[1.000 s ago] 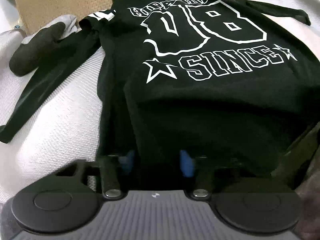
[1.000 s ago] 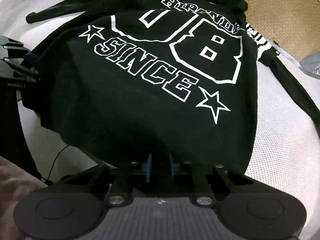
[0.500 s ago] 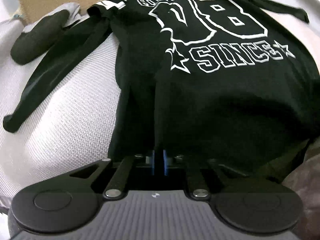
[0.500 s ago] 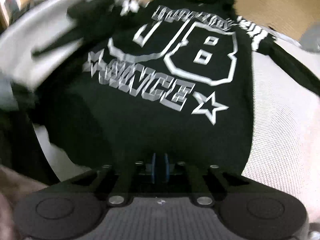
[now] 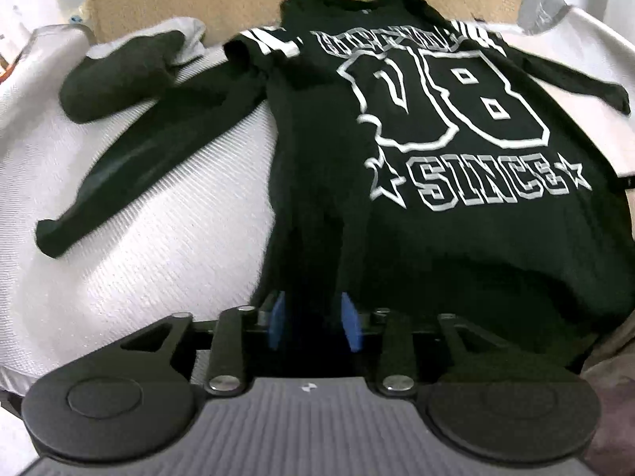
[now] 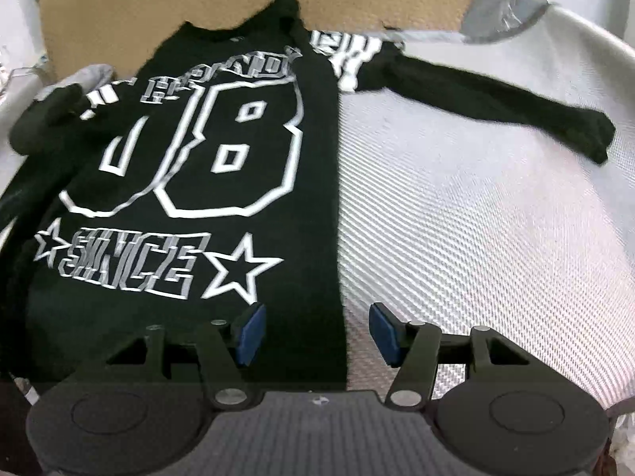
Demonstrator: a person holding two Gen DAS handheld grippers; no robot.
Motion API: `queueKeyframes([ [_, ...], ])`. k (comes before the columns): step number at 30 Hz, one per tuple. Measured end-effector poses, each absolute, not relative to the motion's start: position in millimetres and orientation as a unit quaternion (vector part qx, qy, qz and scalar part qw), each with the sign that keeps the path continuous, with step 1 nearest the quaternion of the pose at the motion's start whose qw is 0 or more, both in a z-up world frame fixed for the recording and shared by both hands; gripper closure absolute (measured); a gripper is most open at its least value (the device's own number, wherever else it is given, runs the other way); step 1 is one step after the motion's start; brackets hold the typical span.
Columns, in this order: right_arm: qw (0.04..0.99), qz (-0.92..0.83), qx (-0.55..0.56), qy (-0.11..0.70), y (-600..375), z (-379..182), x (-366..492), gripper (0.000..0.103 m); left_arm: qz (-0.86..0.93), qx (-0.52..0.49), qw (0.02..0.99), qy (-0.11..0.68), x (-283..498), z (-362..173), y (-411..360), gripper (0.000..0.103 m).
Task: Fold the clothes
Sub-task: 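Open both tools and release the hem onto the bed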
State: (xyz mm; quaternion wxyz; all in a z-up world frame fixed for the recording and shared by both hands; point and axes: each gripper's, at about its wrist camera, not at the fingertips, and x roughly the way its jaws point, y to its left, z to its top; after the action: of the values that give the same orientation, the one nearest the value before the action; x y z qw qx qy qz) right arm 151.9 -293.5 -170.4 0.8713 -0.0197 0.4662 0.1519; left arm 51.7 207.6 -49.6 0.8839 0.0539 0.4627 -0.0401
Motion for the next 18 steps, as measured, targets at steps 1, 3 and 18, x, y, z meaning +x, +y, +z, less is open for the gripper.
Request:
queueKeyframes([
  [1,0.870,0.149,-0.015,0.470,-295.7,-174.3,154.3,0.042,-0.037,0.047,0.886,0.460,54.8,-50.0,210.3,0.058],
  [3,0.871,0.148,-0.011,0.469,-297.6,-177.5,157.5,0.042,-0.031,0.038,0.888,0.458,63.3,-53.4,214.0,0.046],
  [18,0.879,0.174,-0.032,0.444,-289.6,-179.8,147.3,0.085,-0.008,-0.019,0.895,0.445,89.0,-87.2,222.1,0.082],
])
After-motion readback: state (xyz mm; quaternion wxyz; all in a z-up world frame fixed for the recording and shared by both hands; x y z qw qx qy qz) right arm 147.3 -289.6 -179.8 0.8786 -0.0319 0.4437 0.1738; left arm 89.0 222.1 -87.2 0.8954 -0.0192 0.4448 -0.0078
